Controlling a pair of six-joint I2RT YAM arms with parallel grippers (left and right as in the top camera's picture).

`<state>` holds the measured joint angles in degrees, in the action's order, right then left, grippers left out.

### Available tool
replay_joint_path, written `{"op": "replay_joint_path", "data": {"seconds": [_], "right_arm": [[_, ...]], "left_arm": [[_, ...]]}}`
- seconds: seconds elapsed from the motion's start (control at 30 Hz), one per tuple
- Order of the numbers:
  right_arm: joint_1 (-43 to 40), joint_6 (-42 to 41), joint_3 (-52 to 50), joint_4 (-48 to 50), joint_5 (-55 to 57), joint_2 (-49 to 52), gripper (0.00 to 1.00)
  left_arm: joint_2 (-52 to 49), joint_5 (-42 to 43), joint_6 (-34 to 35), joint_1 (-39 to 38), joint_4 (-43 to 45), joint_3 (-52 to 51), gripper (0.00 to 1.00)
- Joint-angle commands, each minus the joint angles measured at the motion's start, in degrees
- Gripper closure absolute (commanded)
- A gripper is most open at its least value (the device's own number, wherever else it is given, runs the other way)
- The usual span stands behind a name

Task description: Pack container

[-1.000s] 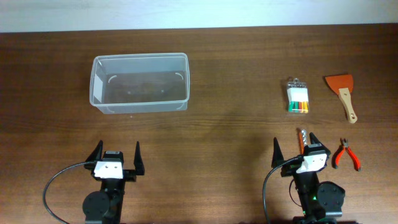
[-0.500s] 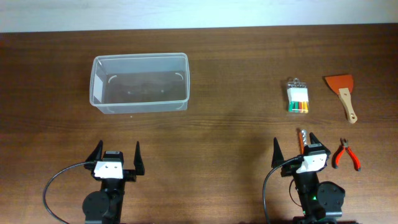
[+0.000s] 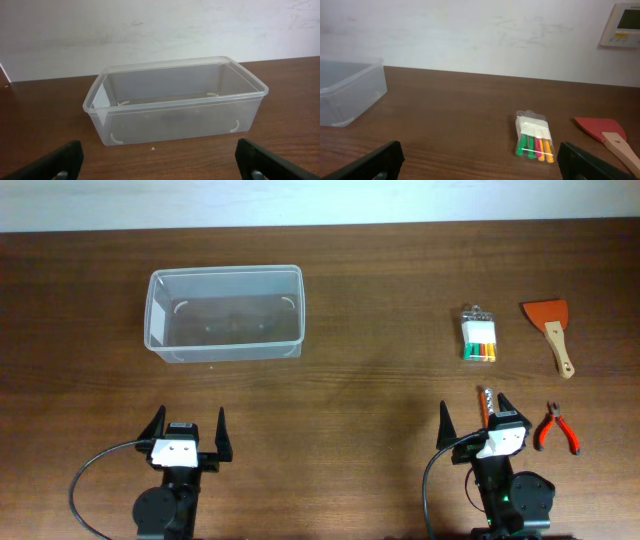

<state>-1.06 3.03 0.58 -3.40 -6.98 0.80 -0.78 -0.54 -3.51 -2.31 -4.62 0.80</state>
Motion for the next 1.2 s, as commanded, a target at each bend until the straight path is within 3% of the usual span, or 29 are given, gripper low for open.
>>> {"op": "replay_joint_path", "data": {"seconds": [0.0,0.33,0.67,0.77,1.0,1.17], "right_arm": [[0.3,-0.3,-0.3,0.1,-0.5,-0.5,0.01],[0.3,-0.3,-0.3,4.1,-12.4,-0.5,0.01],[0.3,-0.3,-0.3,4.2,-14.0,-0.5,0.01],[0.3,-0.3,-0.3,4.0,-14.0,-0.5,0.01],[0.3,-0.3,-0.3,4.1,-14.0,-0.5,0.01],[0.3,-0.3,-0.3,4.1,-14.0,-0.5,0.01]], "left_arm": [[0.4,0.8,-0.9,0.0,-0.1,-0.3,0.01],[0.4,-3.0,-1.4,0.0,0.9,-0.3,0.01],[0.4,-4.8,-1.3,0.0,15.4,-0.3,0.01],[0.4,-3.5,3.3,0.0,17.9,0.2,0.01],[-0.2,6.8,6.8,0.0,10.2,5.3,0.01],[-6.5,7.9,0.2,0.0,-0.2,16.2,0.01]]}}
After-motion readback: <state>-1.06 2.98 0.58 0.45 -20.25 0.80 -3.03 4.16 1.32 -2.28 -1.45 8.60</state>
